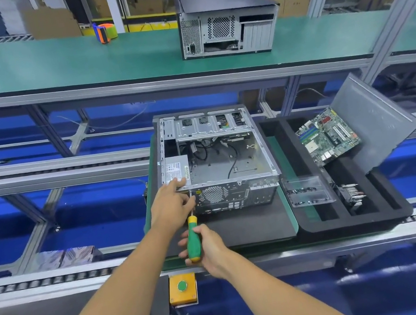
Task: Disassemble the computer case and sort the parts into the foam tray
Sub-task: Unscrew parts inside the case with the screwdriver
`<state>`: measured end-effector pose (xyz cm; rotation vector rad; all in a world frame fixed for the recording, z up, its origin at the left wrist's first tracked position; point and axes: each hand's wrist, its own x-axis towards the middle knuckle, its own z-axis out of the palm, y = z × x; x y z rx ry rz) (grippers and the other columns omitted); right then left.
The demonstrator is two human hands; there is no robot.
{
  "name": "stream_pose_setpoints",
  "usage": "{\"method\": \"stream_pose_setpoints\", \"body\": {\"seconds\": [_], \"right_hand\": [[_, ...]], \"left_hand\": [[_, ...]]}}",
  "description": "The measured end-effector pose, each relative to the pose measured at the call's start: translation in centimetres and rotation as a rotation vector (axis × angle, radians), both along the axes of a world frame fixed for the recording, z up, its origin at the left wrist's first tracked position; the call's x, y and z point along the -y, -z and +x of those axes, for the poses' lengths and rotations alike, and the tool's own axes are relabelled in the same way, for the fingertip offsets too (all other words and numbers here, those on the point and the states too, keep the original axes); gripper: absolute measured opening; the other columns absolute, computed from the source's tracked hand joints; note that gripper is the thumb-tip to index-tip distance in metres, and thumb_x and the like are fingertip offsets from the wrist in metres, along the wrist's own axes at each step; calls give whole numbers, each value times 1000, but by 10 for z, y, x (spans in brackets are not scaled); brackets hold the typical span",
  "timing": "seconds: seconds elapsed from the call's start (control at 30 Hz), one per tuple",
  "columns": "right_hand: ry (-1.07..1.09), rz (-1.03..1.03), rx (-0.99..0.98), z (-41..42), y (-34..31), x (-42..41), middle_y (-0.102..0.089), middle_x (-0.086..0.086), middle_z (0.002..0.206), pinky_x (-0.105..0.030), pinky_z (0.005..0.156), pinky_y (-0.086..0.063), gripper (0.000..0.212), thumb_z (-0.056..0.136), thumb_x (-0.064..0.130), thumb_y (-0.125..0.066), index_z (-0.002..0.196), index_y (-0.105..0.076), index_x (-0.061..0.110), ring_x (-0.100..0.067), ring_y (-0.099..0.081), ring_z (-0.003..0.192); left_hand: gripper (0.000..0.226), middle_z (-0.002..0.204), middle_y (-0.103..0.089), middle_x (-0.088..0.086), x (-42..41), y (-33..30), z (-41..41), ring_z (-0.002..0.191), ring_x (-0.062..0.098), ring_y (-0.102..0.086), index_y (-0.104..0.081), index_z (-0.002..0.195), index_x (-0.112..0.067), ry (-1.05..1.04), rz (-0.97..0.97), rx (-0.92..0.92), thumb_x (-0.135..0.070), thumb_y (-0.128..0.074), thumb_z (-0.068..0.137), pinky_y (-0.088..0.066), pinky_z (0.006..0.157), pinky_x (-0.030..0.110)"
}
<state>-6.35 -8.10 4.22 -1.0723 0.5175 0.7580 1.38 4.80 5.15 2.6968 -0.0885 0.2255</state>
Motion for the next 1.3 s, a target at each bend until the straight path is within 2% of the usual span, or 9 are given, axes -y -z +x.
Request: {"method": "stream_pose_setpoints", "body": {"seconds": [0.1,0.2,0.33,0.5,0.67,0.83,0.93,1.13,1.3], "right_hand": [[-1,-154,65,6,1,-3,-73,-10,73,-30,54,-54,22,94,20,-52,97,-66,4,-28,-68,58],[59,-233,143,7,5,-3,-67,-12,70,-33,57,-57,7,83,14,-65,83,-65,8,-24,-66,60],[40,-443,265,9,2,-4,-53,-2,71,-33,64,-43,28,74,19,-73,65,-46,20,-18,-50,68],[-91,-318,206,9,-10,-7,-56,-4,83,-31,67,-40,9,84,25,-63,83,-57,19,-17,-49,78],[-101,32,21,11,-1,3,-71,-4,81,-33,70,-50,39,97,39,-38,90,-67,13,-18,-62,69],[-137,37,25,11,6,12,-77,-8,96,-32,69,-52,46,102,33,-29,98,-68,9,-20,-73,78],[-168,-7,67,18,13,12,-77,-10,103,-30,68,-53,46,103,33,-31,102,-69,8,-20,-73,76],[-107,-114,121,24,19,14,-75,-12,109,-31,69,-56,41,96,32,-53,119,-66,1,-24,-72,69],[-81,-227,151,24,12,18,-76,-1,79,-22,57,-52,21,86,23,-67,104,-70,12,-10,-67,59]], "left_hand": [[38,150,-48,-22,-1,0,-1,138,9,-39,-81,73,-32,2,11,-10,-52,-60,97,-46,101,34],[43,148,-49,-23,1,-1,-2,137,8,-40,-72,62,-31,-22,33,-1,-57,-62,94,-49,92,31],[39,147,-53,-17,5,-4,-3,135,11,-44,-61,63,-32,-19,53,17,-56,-64,93,-50,90,31],[40,147,-51,-19,6,-2,-2,135,13,-43,-69,66,-26,-48,35,8,-48,-59,98,-51,88,33],[42,146,-50,-17,7,1,-1,132,13,-41,-72,68,-22,-56,42,7,-45,-57,100,-51,83,33],[42,149,-47,-15,8,3,-1,137,12,-37,-77,74,-23,-47,45,-11,-43,-53,103,-49,95,34],[45,150,-46,-18,6,6,3,140,9,-35,-76,71,-27,-40,31,0,-47,-49,102,-50,98,37],[49,145,-50,-18,6,5,1,136,10,-38,-68,64,-26,-34,20,30,-61,-54,96,-47,98,33],[44,143,-53,-16,6,-1,-2,133,11,-42,-55,57,-32,-18,2,25,-58,-66,91,-48,89,31]]}}
